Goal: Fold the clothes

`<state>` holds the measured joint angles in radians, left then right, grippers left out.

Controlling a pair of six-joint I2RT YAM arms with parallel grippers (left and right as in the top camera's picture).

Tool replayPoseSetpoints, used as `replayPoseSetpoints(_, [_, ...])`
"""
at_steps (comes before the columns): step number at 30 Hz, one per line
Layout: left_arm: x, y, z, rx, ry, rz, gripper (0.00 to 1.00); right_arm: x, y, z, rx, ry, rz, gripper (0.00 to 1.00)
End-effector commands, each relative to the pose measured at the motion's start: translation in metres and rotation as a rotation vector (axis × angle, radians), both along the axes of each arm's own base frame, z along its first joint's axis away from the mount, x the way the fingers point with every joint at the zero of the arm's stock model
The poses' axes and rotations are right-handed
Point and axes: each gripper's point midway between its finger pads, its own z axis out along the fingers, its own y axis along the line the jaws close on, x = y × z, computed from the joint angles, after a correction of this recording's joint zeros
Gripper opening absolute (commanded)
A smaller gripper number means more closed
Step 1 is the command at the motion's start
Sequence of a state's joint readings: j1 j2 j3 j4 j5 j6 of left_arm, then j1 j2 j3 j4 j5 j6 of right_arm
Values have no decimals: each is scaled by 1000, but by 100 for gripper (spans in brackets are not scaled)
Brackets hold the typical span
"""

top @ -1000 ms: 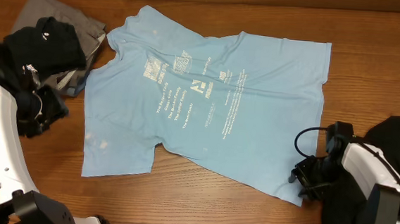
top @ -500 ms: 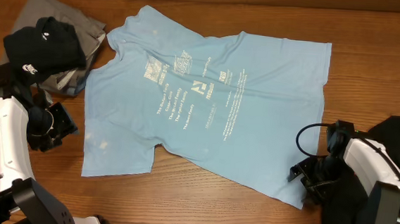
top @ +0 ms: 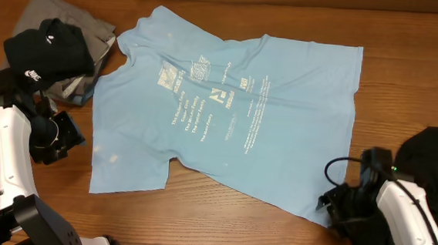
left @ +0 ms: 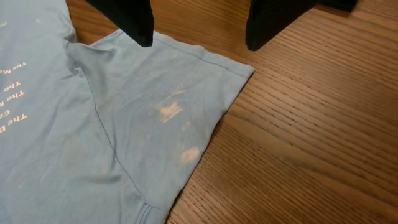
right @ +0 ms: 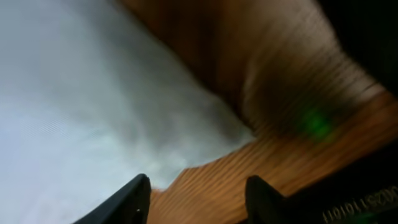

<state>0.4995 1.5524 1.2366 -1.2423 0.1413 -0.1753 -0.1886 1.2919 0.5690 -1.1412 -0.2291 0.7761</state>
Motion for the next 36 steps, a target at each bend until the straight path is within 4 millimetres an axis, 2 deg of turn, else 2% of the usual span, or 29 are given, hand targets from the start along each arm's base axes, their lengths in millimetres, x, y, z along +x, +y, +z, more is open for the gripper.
replayPoseSetpoints(1, [-2, -1, -1, -9, -1, -22, 51, -10, 2, -13, -12, 18, -42, 49])
replayPoseSetpoints(7, [-2, -1, -1, -10, 0, -22, 51, -4, -7, -18, -63, -7, -50, 48])
replayPoseSetpoints(10, [-2, -1, -1, -10, 0, -22, 51, 0, -12, -19, -89, -21, -45, 41])
replayPoseSetpoints(20, [-1, -2, -1, -14, -2, -22, 51, 2, -12, -21, -88, -27, -46, 31])
replayPoseSetpoints(21, [-1, -2, -1, -14, -2, -22, 51, 2, -12, -22, -87, -26, -47, 28])
replayPoseSetpoints(23, [-1, -2, -1, -14, -2, -22, 51, 2, -11, -23, -80, -19, -44, 4])
replayPoseSetpoints(26, [-2, -2, -1, -14, -1, -22, 51, 2, -11, -16, -75, -8, -33, 4])
replayPoseSetpoints(30, [-3, -3, -1, -17, 4, -21, 50, 25, -7, 15, -23, -70, 34, 4])
replayPoseSetpoints(33, [-6, -5, -2, -24, 18, -17, 50, 50, -7, 48, -6, -159, 67, 4])
replayPoseSetpoints(36, [-16, -7, -12, -28, 58, -4, 51, 81, -14, 86, -33, -287, 126, 4])
